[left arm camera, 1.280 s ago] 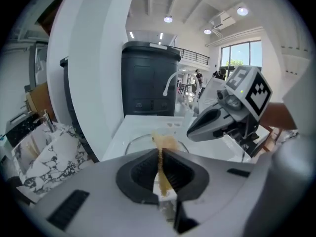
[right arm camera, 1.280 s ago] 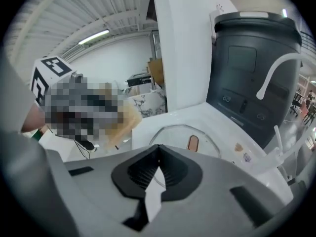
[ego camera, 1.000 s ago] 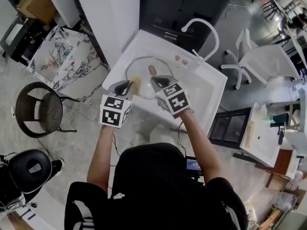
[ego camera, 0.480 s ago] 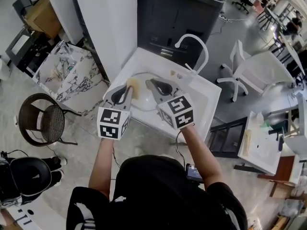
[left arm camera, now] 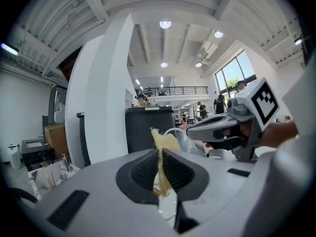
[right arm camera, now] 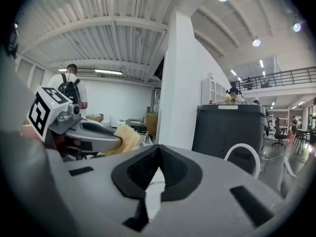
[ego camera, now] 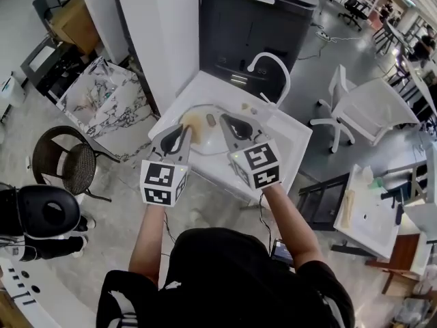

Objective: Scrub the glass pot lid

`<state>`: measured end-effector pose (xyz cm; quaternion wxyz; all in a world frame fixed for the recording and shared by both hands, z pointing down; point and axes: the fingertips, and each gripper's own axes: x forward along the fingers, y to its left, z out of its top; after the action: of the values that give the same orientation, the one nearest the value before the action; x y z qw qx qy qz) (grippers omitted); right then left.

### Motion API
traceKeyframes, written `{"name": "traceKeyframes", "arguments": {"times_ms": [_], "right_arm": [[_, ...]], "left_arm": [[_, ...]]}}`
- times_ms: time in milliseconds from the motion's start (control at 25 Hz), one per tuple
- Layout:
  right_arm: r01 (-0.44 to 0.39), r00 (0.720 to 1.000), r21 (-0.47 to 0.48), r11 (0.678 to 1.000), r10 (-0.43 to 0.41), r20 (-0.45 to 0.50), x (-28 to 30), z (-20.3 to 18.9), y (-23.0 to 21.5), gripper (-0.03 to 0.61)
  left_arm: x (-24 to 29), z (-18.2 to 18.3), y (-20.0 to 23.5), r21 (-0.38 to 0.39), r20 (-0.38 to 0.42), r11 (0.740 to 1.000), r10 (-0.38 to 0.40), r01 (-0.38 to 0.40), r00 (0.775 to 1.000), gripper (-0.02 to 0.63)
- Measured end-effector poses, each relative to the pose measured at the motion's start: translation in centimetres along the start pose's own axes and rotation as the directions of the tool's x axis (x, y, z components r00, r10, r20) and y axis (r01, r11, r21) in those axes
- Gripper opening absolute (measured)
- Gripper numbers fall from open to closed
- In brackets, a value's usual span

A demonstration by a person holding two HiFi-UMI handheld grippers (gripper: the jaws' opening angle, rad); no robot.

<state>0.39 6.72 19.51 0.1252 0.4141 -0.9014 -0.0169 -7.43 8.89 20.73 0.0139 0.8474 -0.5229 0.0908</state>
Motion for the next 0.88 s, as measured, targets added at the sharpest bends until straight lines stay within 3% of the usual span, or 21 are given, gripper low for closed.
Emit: {"name": "traceKeyframes", "arguments": {"times_ms": [360, 880], "right_arm": [[0.006, 0.994, 0.000, 1.000, -0.006, 0.109, -5.3, 1.8, 0.7, -0.003], [0.001, 0.989, -0.005, 1.000, 0.000, 0.145, -10.6, 1.9, 3.0, -0.003]], "left_arm": [[-3.9, 2.1, -3.2, 0.044, 0.065, 0.996, 0.071, -0.074, 0.995, 0.017], [-8.6, 2.8, -6.8, 0.058, 0.094, 0.992, 0.110, -0.115, 0.989, 0.017]]}}
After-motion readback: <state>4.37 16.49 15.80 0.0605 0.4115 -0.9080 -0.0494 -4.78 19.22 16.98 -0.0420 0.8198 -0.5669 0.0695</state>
